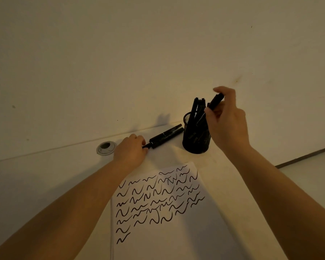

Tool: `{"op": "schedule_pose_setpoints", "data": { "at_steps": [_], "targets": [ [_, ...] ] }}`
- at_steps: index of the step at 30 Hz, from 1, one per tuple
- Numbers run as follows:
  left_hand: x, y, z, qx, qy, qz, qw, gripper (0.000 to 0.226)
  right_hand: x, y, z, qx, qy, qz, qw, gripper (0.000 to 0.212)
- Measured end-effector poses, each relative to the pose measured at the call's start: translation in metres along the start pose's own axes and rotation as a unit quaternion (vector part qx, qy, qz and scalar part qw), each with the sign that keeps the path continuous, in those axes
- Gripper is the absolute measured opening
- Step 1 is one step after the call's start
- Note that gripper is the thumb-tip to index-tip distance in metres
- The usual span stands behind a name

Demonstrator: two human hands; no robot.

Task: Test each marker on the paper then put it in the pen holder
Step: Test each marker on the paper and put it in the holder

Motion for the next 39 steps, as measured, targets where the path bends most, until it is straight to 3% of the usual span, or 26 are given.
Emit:
{"op": "schedule_pose_setpoints", "data": {
  "at_steps": [6, 18, 24, 27, 30, 32, 36, 39],
  "targets": [
    [-0.003, 0.002, -0.003, 0.0, -0.01, -0.01, 1.0, 0.03, -0.021, -0.002, -0.007, 0.016, -0.093, 0.047, 0.994, 0.024],
    [0.007, -0.008, 0.009, 0.042, -0.022, -0.023, 0.999, 0.025, -0.026, -0.008, -0.009, 0.039, -0.182, 0.07, 0.98, 0.02],
    [0.036, -0.021, 0.028, 0.075, -0.019, -0.059, 0.995, 0.023, -0.028, -0.01, -0.007, 0.019, -0.234, 0.156, 0.959, 0.035],
    [0.047, -0.035, 0.042, 0.103, -0.076, -0.065, 0.99, 0.021, -0.02, -0.017, 0.007, 0.033, -0.246, 0.132, 0.96, 0.04],
    [0.056, -0.056, 0.045, 0.12, -0.177, -0.067, 0.975, 0.017, -0.003, -0.035, 0.028, 0.053, -0.201, 0.051, 0.977, 0.032],
    [0.058, -0.075, 0.039, 0.12, -0.253, -0.064, 0.958, 0.01, 0.0, -0.055, 0.037, 0.028, -0.13, 0.041, 0.99, 0.024],
    [0.061, -0.117, 0.018, 0.105, -0.354, -0.036, 0.929, 0.014, -0.031, -0.104, 0.042, -0.097, 0.03, 0.202, 0.974, 0.014],
    [0.062, -0.147, 0.003, 0.092, -0.399, -0.001, 0.913, 0.015, -0.047, -0.134, 0.054, -0.153, 0.122, 0.247, 0.949, 0.015]
  ]
}}
Point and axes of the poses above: each hand's wrist, its own y-axis towards the middle knuckle, its own x-axis out of the back of the hand, z = x × y, the point moved 6 cm from there along y, towards the middle knuckle, and after that the axes turned 1 degree about -y, right-handed, at the moved point
